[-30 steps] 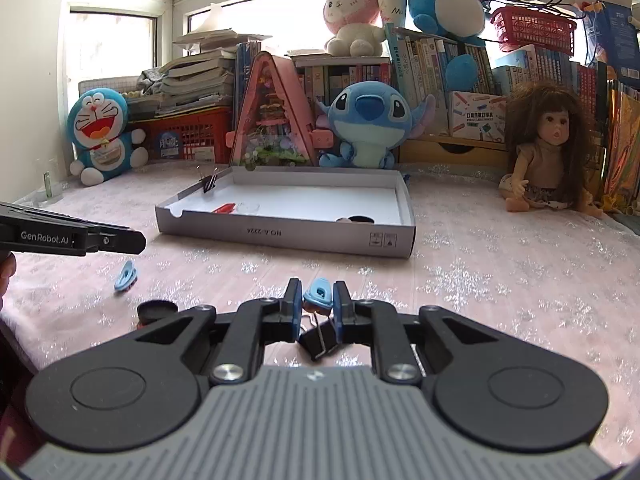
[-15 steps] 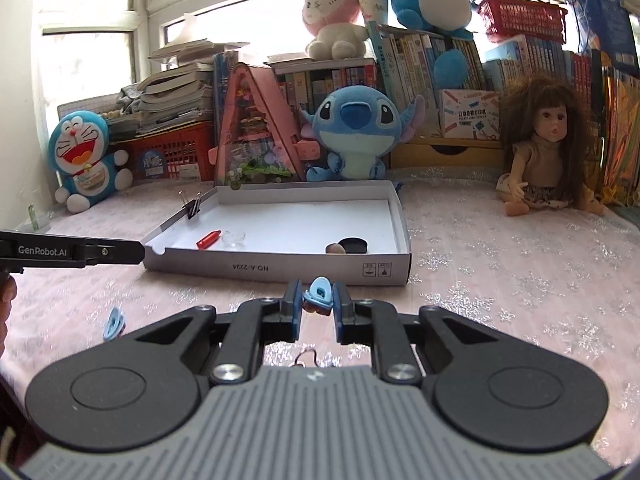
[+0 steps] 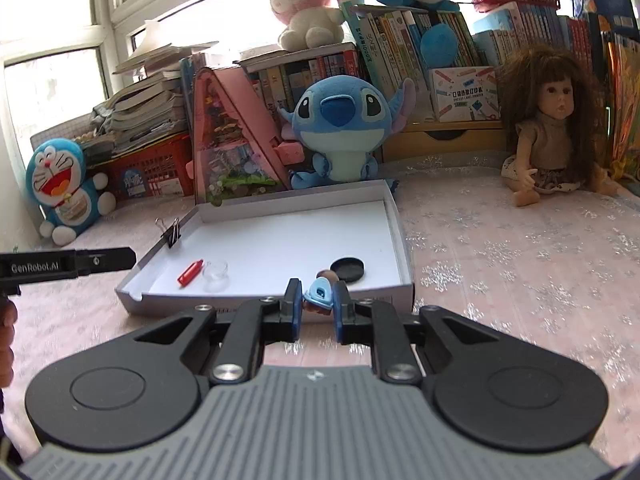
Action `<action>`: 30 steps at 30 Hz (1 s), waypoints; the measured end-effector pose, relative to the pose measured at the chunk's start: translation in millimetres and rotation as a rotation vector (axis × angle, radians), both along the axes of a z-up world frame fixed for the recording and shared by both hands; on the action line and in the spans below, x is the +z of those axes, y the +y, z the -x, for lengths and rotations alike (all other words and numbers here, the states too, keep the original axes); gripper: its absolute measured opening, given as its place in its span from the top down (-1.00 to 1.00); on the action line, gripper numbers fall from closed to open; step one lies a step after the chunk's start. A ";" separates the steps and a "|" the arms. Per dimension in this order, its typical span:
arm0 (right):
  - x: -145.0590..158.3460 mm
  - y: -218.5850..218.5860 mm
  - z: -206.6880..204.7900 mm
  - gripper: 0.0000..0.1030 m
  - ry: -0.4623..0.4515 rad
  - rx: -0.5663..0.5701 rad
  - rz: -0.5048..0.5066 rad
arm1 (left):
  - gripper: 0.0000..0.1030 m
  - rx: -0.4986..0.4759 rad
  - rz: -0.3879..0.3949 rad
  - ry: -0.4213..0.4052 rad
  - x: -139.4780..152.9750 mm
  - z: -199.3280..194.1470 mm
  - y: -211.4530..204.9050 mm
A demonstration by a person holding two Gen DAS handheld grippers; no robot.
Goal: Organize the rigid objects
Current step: 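Carry the brown nut and blue clip with both tools over the white tray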
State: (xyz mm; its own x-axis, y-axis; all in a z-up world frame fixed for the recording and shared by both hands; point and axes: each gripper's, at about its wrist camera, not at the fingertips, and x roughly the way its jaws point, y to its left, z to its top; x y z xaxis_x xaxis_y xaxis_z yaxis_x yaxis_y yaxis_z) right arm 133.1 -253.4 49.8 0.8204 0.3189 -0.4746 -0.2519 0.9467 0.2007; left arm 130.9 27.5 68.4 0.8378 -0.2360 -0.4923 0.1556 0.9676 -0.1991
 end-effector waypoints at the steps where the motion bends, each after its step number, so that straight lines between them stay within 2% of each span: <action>1: 1.3 -0.2 -4.4 0.62 0.003 -0.002 -0.006 | 0.67 0.005 -0.003 0.003 0.4 -4.9 0.5; 12: 5.4 -2.0 -60.1 0.62 0.065 -0.040 -0.030 | 0.67 0.057 -0.060 0.013 -3.6 -59.6 8.0; 15: 3.3 0.2 -80.2 0.62 0.087 -0.060 -0.041 | 0.67 0.073 -0.052 0.032 -9.1 -80.1 8.3; 22: -8.7 23.7 -119.8 0.62 0.121 -0.068 -0.023 | 0.67 0.077 -0.063 0.058 -25.7 -119.6 -3.2; 30: -19.1 47.3 -138.3 0.62 0.127 -0.039 0.010 | 0.67 0.081 -0.088 0.076 -42.7 -137.8 -16.9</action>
